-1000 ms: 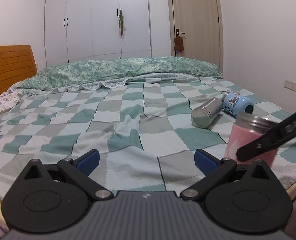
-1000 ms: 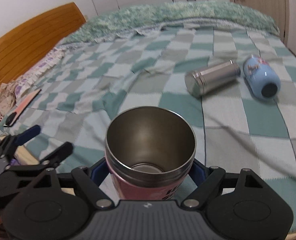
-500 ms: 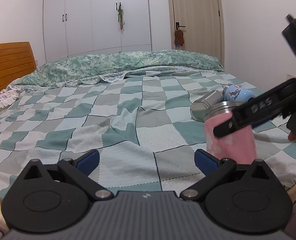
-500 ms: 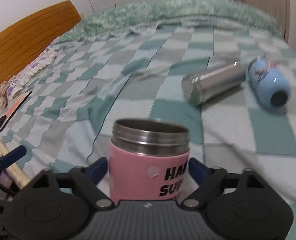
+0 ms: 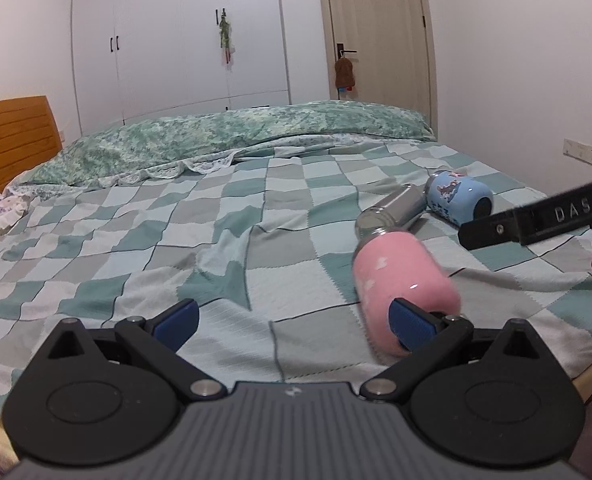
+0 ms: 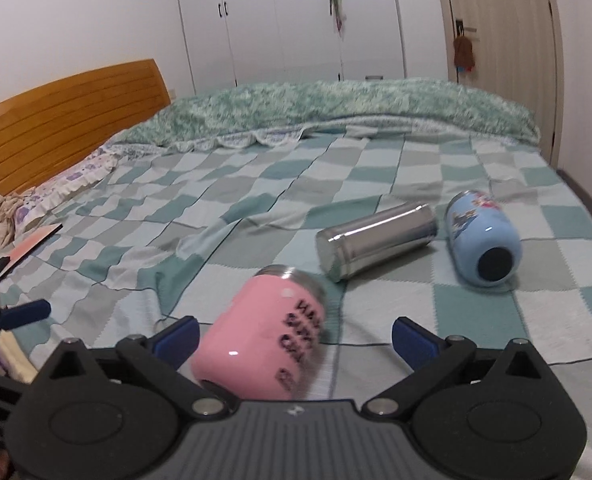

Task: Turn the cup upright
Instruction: 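Lower the pink cup and grasp it with the left gripper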

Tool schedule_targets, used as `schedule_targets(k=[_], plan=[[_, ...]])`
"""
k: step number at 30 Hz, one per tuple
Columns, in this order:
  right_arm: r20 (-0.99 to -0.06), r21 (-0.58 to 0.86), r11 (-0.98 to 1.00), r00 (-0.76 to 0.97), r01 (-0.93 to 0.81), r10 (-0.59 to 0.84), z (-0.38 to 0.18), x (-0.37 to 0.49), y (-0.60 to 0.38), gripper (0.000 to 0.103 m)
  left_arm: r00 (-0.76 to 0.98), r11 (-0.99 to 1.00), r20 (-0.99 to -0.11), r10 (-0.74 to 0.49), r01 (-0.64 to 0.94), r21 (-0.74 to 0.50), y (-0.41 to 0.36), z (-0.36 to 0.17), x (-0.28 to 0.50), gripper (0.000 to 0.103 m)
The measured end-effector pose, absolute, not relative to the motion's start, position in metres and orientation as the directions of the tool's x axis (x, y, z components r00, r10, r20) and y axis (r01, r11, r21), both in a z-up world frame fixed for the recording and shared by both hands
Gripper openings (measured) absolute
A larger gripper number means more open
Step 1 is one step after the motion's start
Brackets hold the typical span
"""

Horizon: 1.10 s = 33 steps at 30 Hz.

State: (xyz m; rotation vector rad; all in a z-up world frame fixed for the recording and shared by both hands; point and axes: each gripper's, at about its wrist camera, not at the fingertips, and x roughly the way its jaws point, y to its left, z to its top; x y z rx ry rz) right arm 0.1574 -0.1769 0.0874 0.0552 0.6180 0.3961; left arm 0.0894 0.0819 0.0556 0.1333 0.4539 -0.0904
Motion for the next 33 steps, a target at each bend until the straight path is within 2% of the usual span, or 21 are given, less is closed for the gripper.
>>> schedule_targets(k=[12,24,33], plan=[[-0.482,0.103,0.919,0.789,-0.382,0.382,0.081,0.166,-0.229,0.103,0.865,0.986,-0.500,-0.049,0.122,0.114,0.028,0.073,0.122,0.103],[-0.445,0.072,0.918,0.811,-0.390,0.380,0.060,0.203,-0.260,0.103,0.723,0.984,-0.688,-0.064,0.162,0.079,-0.009,0.066,0.202,0.103],[-0.470,0.072,0.908,0.788,-0.413,0.396,0.036,0.234,-0.265,0.103,0.588,0.984,-0.806,-0.065,0.174,0.047,-0.019,0.042,0.255,0.103]])
